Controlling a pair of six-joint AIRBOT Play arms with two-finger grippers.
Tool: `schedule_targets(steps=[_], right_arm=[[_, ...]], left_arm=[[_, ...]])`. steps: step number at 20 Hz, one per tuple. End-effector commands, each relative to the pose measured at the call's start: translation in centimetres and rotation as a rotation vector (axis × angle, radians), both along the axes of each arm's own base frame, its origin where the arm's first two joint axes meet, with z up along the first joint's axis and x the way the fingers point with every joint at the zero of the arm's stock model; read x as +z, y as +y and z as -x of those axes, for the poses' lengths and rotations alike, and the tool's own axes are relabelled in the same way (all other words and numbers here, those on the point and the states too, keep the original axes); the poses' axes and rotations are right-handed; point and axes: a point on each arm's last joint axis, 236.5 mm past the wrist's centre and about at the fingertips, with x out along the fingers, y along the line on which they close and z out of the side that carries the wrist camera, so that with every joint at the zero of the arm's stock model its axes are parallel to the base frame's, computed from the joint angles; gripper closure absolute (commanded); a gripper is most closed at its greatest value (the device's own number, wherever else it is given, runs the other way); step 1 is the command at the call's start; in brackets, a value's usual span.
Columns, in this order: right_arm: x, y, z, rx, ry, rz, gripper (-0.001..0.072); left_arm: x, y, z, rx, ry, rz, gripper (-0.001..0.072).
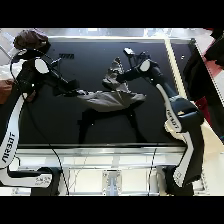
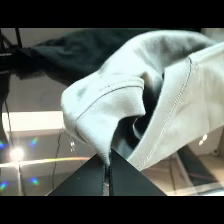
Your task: Fold the shirts.
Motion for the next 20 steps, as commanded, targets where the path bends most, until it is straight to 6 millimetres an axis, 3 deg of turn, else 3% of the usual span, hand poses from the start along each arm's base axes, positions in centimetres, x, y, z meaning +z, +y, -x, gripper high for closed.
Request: schedule_targets(steps=[1,5,11,13,15,16,17,20], right_arm=[[-3.3,-0.3,-1.6,-0.076,0.040,0.008,0.0304],[-5.9,-2.9,-0.9,-0.124,0.154,0.009,0.0304],[-6.5,-3.0,-0.7,-0.126,0.174,0.009,0.0318],[-6.9,-2.8,-0.4,-0.130,0.192,0.000,0.0377],[-6.8,-2.6,-0.4,-0.131,0.196,-0.015,0.0485],[-6.7,-2.5,-0.5,-0.133,0.193,-0.018,0.0614],[-6.6,-2.5,-0.6,-0.134,0.188,-0.019,0.0698],[-4.7,-3.9,-1.1,-0.151,0.154,-0.003,0.0701]], left_arm=[[-0.7,-0.8,1.3,-0.047,0.030,-0.010,0.0699],[-1.2,-2.5,2.1,-0.111,0.031,-0.015,0.0700],[-1.1,-3.9,2.2,-0.163,0.002,-0.015,0.0700],[-1.1,-3.9,2.2,-0.163,0.002,-0.016,0.0699],[-1.1,-3.9,2.2,-0.163,0.002,-0.016,0.0700],[-1.1,-3.9,2.2,-0.163,0.002,-0.016,0.0700],[-1.1,-3.9,2.2,-0.166,0.000,-0.016,0.0700],[-0.7,-2.8,1.8,-0.181,-0.028,-0.032,0.0699]])
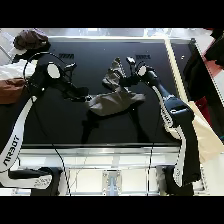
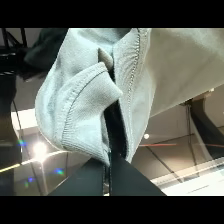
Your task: Fold the shirts.
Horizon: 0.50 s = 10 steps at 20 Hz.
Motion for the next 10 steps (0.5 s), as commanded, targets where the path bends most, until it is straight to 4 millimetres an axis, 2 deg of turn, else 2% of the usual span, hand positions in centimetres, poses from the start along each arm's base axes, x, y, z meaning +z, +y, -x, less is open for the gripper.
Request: schedule_targets(steps=[1,2,4,6,8,10], right_arm=[[2.8,-2.1,-0.8,-0.021,-0.052,0.038,0.0702],[4.8,-3.4,-1.2,-0.043,-0.083,0.060,0.0702],[10.1,-6.5,-1.9,-0.078,-0.176,0.103,0.0703],[16.2,-8.7,-1.3,-0.101,-0.255,0.119,0.0704],[22.5,-10.7,1.1,-0.103,-0.322,0.157,0.0703],[28.7,-12.2,4.9,-0.079,-0.384,0.209,0.0704]], left_arm=[[0.9,1.6,-0.6,0.012,-0.033,-0.008,0.0700],[1.7,2.6,-0.9,0.040,-0.053,-0.004,0.0699],[4.1,5.3,-1.4,0.106,-0.112,0.004,0.0700],[7.3,8.4,-1.5,0.182,-0.191,0.010,0.0700],[11.4,11.8,-0.9,0.264,-0.301,0.009,0.0700],[16.7,15.2,-0.1,0.339,-0.482,-0.008,0.0700]])
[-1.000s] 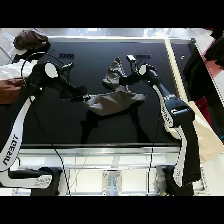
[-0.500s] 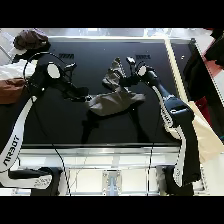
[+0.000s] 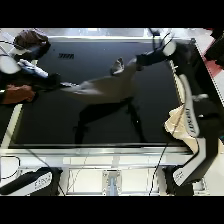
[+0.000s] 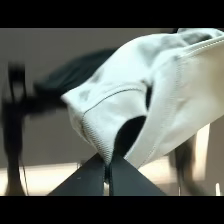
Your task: Fold the shirts.
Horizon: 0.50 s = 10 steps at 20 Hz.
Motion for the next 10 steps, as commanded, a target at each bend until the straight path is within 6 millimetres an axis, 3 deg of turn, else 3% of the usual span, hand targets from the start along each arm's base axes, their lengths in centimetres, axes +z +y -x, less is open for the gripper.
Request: schedule_targets(steps=[1,4,8,10], right_arm=[[10.3,-3.2,6.7,0.012,-0.095,0.097,0.0704],[18.7,-3.4,15.5,0.066,-0.194,0.108,0.0703],[30.2,-1.9,26.6,0.133,-0.506,0.044,0.0703],[34.6,-1.6,29.7,0.142,-0.665,-0.008,0.0704]], left_arm=[[9.3,5.9,1.4,0.163,-0.309,-0.037,0.0700],[18.4,8.4,4.1,0.272,-0.629,-0.075,0.0700],[24.7,6.4,9.0,0.265,-0.835,-0.051,0.0700],[26.5,5.8,10.5,0.262,-0.900,-0.036,0.0701]])
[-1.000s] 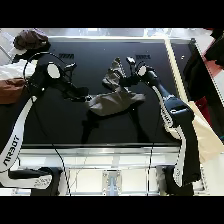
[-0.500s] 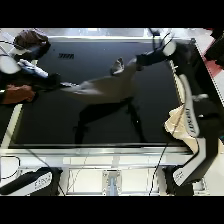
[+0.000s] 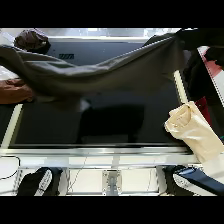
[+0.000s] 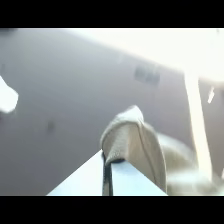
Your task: Fold the shirts.
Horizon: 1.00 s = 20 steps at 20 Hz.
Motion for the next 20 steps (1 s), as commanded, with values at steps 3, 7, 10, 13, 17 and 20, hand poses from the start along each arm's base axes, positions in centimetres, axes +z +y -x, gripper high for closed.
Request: schedule_targets(steps=[3,7,10,13,17,20], right_arm=[[4.9,-0.2,4.4,0.014,-0.174,-0.036,0.0704],[-9.3,-1.1,-4.7,-0.072,0.199,0.080,0.0704],[-22.2,-2.2,-11.1,-0.126,0.456,0.119,0.0703],[-30.4,-0.9,-18.4,-0.167,0.480,0.044,0.0701],[-33.0,3.3,-26.8,-0.238,0.336,-0.315,0.0308],[-30.0,1.7,-28.0,-0.249,0.281,-0.332,0.0302]], left_arm=[[1.9,-0.6,1.5,-0.006,-0.066,0.008,0.0701],[-7.3,3.1,-5.6,0.026,0.221,-0.053,0.0701],[-17.6,6.4,-10.9,0.058,0.481,-0.073,0.0701],[-28.0,6.2,-15.0,0.020,0.678,-0.020,0.0700],[-32.6,6.5,-21.3,0.052,0.571,-0.004,0.0315],[-24.2,10.0,-23.7,0.169,0.300,0.039,0.0177]])
